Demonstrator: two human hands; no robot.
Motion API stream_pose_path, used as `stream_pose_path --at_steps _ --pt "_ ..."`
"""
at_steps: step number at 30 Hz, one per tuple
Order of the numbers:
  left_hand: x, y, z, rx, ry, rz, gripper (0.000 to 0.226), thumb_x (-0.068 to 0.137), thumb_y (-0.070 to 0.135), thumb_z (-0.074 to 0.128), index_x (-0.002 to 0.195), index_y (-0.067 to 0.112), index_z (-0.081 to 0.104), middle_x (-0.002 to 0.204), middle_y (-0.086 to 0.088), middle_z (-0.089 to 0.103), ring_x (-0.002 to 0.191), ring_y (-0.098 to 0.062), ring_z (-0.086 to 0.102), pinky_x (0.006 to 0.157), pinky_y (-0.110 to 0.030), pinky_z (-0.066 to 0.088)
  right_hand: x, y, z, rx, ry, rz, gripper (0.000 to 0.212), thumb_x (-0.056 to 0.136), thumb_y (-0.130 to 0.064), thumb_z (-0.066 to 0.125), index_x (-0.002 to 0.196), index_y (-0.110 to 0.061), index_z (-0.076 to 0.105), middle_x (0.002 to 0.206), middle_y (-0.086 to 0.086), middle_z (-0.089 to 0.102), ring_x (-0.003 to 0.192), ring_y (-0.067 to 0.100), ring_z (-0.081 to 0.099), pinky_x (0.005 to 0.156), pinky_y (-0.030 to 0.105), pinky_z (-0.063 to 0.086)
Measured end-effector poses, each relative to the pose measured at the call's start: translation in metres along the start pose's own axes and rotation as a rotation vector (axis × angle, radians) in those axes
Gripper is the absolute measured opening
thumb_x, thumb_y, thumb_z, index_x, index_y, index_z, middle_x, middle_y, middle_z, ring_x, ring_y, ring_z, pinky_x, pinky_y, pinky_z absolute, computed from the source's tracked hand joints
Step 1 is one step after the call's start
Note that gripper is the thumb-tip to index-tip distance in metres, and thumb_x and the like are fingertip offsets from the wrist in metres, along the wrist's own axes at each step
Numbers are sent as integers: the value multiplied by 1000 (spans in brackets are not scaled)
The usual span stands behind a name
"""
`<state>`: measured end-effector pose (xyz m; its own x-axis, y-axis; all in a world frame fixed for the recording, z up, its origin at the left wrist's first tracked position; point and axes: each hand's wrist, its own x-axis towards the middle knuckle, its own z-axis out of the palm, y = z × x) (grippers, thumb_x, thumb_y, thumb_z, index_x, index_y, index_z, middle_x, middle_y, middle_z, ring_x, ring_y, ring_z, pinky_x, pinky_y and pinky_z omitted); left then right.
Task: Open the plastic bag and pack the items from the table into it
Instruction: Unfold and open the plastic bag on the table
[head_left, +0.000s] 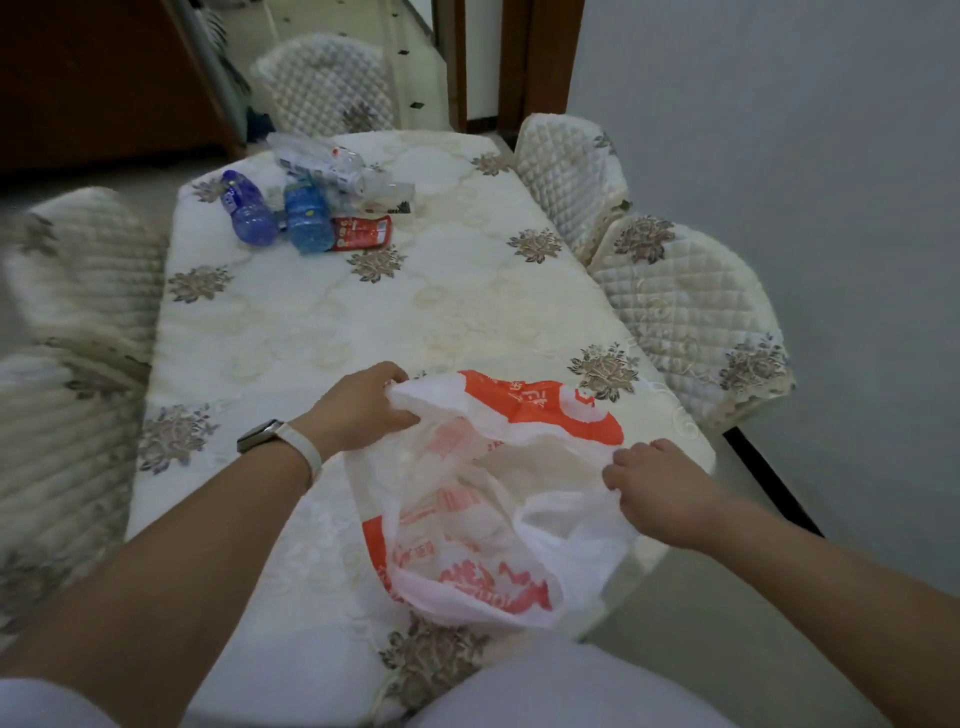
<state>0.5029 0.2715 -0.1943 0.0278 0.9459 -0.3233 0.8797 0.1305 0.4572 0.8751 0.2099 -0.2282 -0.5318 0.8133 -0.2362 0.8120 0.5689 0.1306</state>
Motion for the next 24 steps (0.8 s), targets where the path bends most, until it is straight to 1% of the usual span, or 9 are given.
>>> stream_pose_path --at_steps 2,4,7,9,11,14,16,19,24 --pt "-23 -4 6 -33 -12 -28 64 74 50 80 127 31 50 109 7 60 93 -18 59 77 -32 49 -1 10 11 175 159 133 17 72 -19 69 88 -17 69 85 3 61 77 30 62 64 39 50" --pt "-42 -9 16 -61 21 -60 62 73 59 78 123 35 50 104 10 59 93 -16 60 76 -32 49 -2 8 17 427 232 322 36 80 -29 71 113 -14 66 109 8 58 99 33 59 77 42 52" --pt "-61 -14 34 -122 142 -125 40 79 61 70 103 30 60 92 9 66 86 -18 62 67 -31 47 -3 -11 17 874 135 647 76 83 -43 72 143 -10 39 141 12 39 130 31 42 102 42 39" --pt "-71 -11 46 -163 205 -155 33 84 58 68 88 26 61 80 4 65 77 -19 61 66 -33 46 -1 -24 16 1124 48 748 89 82 -48 71 148 -8 27 147 15 36 133 30 42 104 40 37" --pt "-78 -4 56 -174 248 -174 34 88 54 65 80 20 59 73 -1 63 71 -19 59 63 -34 43 3 -33 20 1256 -23 767 80 85 -46 69 145 -7 32 140 14 47 124 30 51 96 36 41" --pt "-79 3 63 -192 323 -211 39 92 47 61 74 12 58 67 -6 60 67 -24 57 58 -34 39 6 -39 26 1185 -2 651 31 89 -28 61 114 -10 54 106 5 64 98 28 62 83 37 50" --pt "-76 3 62 -198 364 -235 38 93 42 60 69 12 55 64 -6 58 67 -26 56 58 -34 38 9 -35 24 1127 46 583 13 88 -21 57 97 -11 55 89 4 63 86 28 61 74 38 50" --pt "-69 -1 54 -213 397 -264 37 91 36 56 65 10 50 62 -7 55 67 -30 53 57 -34 36 15 -18 14 1039 121 524 10 86 -16 58 85 -10 50 78 6 59 75 30 55 62 35 38" --pt "-61 -12 30 -229 438 -302 40 74 41 45 67 3 51 66 -16 56 70 -36 53 60 -37 35 27 31 -5 933 144 545 9 84 -14 61 89 -15 55 81 6 59 79 28 56 64 31 34"
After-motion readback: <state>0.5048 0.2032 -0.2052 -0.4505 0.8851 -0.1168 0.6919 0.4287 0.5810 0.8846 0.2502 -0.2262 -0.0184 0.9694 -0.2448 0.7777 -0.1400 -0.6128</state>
